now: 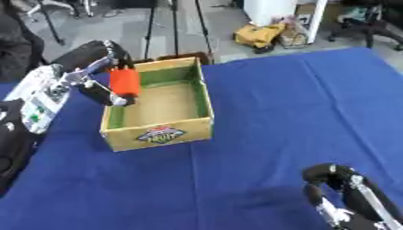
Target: Pick up objects on the table and place them in the box.
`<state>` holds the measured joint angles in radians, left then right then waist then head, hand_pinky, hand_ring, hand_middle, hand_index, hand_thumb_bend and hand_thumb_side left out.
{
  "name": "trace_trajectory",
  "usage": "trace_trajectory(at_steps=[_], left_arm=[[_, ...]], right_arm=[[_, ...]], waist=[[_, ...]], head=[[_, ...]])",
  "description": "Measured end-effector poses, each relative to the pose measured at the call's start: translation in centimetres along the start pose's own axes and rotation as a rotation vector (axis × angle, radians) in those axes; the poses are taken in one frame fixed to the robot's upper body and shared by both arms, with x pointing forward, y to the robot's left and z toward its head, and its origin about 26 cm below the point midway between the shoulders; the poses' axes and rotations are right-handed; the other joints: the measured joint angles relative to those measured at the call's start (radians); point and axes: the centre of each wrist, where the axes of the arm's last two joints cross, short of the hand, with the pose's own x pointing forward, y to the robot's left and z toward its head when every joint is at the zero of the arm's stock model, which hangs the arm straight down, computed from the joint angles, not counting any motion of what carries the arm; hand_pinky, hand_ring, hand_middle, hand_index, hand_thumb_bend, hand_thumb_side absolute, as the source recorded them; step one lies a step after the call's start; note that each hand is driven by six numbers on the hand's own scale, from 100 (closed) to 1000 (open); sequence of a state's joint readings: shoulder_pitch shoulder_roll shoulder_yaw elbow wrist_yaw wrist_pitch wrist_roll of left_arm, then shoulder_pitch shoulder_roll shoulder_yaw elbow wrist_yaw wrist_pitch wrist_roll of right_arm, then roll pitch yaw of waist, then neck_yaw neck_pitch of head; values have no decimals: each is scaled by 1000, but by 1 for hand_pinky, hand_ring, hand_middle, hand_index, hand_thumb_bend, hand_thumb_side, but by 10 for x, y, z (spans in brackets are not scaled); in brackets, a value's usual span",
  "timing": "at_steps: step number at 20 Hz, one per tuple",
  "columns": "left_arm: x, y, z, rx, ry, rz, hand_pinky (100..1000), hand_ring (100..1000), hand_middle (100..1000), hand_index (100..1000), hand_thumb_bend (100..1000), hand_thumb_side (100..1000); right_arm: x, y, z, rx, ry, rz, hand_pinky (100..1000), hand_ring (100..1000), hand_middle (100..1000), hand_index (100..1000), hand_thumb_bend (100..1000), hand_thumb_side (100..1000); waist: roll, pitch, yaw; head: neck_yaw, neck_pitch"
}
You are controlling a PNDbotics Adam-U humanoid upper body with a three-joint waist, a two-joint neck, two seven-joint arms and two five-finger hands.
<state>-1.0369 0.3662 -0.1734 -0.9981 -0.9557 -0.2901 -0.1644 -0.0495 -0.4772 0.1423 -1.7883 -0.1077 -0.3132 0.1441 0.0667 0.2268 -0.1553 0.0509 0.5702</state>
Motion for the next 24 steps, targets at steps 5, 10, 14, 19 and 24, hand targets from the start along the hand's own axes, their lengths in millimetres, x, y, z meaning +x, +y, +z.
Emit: trace_trajectory(at_steps=[5,10,14,19,24], left_arm=[[1,-11,-2,-11,9,-13,100,100,100,179,428,100],[3,-25,-2,-38,10,-23,100,100,100,188,420,103],[3,-40,0,-84,17,-15,100,100,100,201,410,127],[2,-59,4,-207,22,5,312,321,282,415,526,208],[2,-61,4,-277,-5,17,544,521,499,625,739,327]], right_arm=[[0,0,-1,1,-3,1,755,508,414,694,334,507],[1,0,-1,2,-3,3,755,508,414,694,334,509],[1,0,-1,3,-3,6,755,508,414,694,327,512],[1,0,-2,4,-3,9,755,508,415,694,324,512],[1,0,-2,4,-4,9,755,509,415,694,322,511]], waist=[[3,8,-11],[7,16,-17],[7,20,-18],[7,21,-18],[7,20,-16]], head=[[1,-1],[1,-2],[1,-2],[1,-2],[0,-2]])
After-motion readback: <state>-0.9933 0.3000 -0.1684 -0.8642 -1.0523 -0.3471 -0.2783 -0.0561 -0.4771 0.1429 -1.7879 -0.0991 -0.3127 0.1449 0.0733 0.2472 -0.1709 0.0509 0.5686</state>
